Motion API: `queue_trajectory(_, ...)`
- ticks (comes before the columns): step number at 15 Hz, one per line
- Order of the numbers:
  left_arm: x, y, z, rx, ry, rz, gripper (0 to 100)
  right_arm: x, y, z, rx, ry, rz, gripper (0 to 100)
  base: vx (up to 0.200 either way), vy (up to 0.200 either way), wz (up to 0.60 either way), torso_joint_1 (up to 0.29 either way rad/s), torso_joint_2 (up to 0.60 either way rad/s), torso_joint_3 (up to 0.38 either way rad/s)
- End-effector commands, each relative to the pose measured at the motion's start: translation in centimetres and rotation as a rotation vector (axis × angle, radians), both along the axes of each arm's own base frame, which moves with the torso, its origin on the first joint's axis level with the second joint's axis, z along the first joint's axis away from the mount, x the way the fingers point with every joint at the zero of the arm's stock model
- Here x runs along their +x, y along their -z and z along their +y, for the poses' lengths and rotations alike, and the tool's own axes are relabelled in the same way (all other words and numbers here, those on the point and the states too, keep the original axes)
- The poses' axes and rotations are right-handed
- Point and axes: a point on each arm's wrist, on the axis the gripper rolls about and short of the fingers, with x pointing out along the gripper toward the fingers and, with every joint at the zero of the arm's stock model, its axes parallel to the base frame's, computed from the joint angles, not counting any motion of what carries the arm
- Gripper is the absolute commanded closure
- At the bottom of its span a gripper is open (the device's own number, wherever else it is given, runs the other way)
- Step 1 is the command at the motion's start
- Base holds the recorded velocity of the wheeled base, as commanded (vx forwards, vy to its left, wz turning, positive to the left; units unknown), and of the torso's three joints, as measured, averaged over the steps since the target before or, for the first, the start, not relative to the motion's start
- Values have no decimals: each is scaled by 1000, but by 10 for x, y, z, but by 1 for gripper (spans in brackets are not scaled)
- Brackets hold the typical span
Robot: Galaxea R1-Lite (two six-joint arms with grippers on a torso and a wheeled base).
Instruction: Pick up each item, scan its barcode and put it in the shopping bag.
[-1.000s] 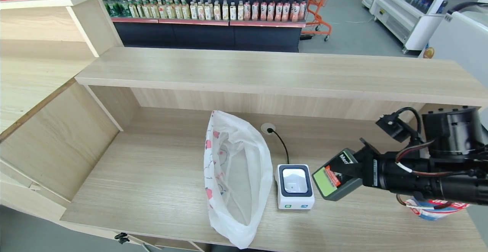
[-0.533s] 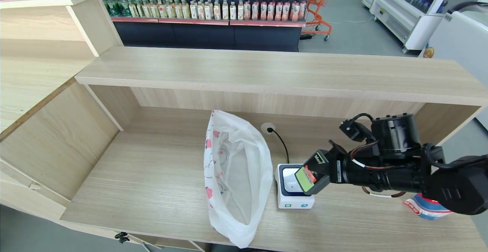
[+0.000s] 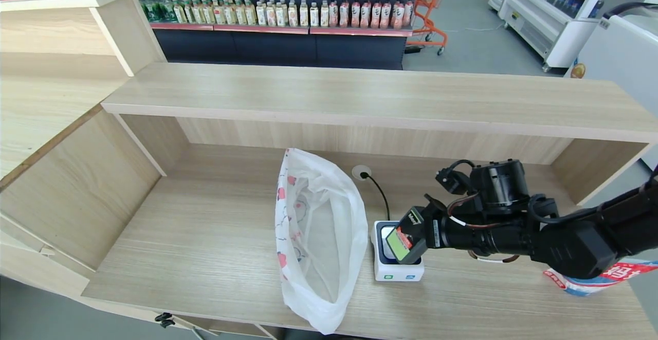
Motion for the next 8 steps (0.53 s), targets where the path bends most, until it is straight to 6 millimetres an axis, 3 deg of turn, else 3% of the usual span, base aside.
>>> queue_trajectory(1,0,0,0,0,-1,0,0,8,6,10,-3,-15,7,100,0,0,0,0,0,0)
queue_trajectory(8,0,0,0,0,-1,0,0,12,10,18,-6,-32,7,100,0,0,0,0,0,0)
